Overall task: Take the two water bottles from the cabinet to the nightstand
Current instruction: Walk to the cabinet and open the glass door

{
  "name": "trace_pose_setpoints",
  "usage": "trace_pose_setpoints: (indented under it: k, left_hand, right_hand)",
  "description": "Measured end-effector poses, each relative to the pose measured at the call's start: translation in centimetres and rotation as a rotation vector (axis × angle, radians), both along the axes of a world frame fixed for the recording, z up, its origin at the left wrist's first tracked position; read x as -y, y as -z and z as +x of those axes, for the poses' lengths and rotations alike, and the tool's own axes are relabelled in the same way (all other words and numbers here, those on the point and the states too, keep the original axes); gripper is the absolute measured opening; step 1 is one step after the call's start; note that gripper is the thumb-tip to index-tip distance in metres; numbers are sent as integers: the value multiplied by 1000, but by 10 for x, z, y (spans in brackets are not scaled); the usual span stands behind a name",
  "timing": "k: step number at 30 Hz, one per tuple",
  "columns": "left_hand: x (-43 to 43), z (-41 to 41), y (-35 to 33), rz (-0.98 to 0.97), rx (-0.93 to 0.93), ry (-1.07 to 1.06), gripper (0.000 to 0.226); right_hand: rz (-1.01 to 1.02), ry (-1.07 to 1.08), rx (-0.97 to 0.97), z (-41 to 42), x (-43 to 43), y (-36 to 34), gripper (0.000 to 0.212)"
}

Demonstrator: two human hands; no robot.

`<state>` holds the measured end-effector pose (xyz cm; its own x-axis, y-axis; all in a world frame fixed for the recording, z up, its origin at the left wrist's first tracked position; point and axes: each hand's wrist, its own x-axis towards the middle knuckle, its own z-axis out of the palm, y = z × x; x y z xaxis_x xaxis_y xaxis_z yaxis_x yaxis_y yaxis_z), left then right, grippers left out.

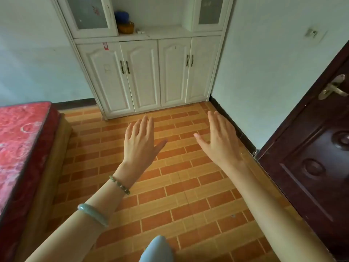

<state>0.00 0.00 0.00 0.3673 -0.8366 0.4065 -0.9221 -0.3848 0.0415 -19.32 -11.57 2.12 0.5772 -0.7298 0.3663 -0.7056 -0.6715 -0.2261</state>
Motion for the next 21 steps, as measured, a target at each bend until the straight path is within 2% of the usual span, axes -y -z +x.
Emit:
trace_pose_setpoints:
  k: [9, 21]
  left_hand:
    - [114, 54, 4, -35, 45, 70, 78]
    - [299, 152, -10, 15, 0, 110, 77]
  right_hand:
    - [-98, 60, 5, 50, 97, 8, 74]
    - [-110, 132, -17, 148, 268, -13, 72]
